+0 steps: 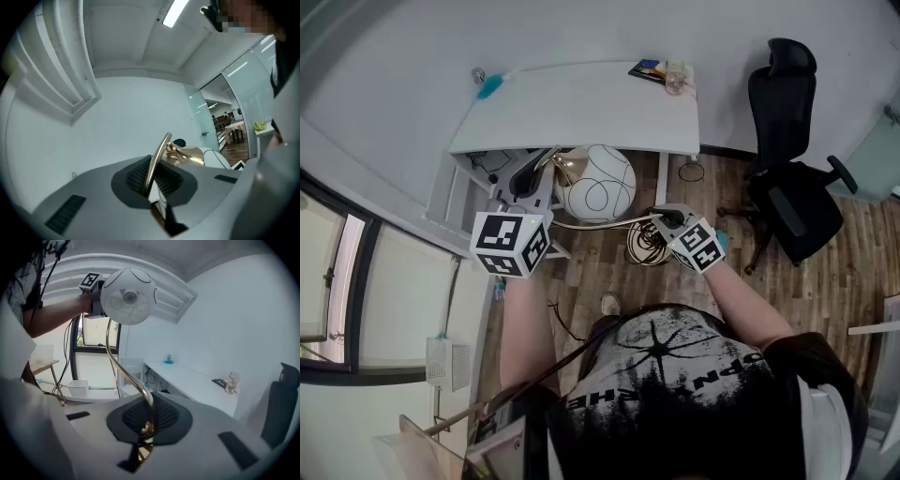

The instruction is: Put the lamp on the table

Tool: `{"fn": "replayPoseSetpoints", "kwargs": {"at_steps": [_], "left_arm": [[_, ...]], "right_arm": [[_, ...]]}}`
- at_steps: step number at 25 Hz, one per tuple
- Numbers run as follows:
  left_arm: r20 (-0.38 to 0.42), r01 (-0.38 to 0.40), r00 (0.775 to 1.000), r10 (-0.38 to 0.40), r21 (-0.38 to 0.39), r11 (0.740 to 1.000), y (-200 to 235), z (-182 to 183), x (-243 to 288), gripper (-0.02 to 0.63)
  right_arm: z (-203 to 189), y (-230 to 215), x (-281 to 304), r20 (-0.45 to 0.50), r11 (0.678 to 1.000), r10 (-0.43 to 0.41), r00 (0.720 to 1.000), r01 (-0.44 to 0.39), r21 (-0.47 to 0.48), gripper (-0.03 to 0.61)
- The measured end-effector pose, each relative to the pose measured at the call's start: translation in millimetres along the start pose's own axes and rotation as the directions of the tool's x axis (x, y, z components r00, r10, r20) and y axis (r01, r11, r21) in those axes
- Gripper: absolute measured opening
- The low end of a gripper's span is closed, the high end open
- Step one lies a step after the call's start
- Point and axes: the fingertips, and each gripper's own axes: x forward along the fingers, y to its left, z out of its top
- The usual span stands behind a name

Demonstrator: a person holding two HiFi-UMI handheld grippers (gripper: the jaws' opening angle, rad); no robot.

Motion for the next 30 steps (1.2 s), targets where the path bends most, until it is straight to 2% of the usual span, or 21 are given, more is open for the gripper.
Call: {"fn": "replayPoseSetpoints", "kwargs": {"at_steps": [15, 30], "left_arm": [[-0.007, -0.007, 1.0, 0.007, 0.009, 1.0, -3.8, 1.4, 1.5, 0.017], [-0.039, -0.009, 0.999, 0.009, 0.004, 1.0, -3.3, -15.4, 10.3, 0.017]], "right_arm": [[-0.1, -1.8, 0.0, 0.01, 1.0, 0.009, 1.0, -0.009, 0.014, 0.018], [-15.1, -2.7, 9.7, -0.006, 0.999, 0.019, 1.0, -0.019, 0.046, 0.018]]}}
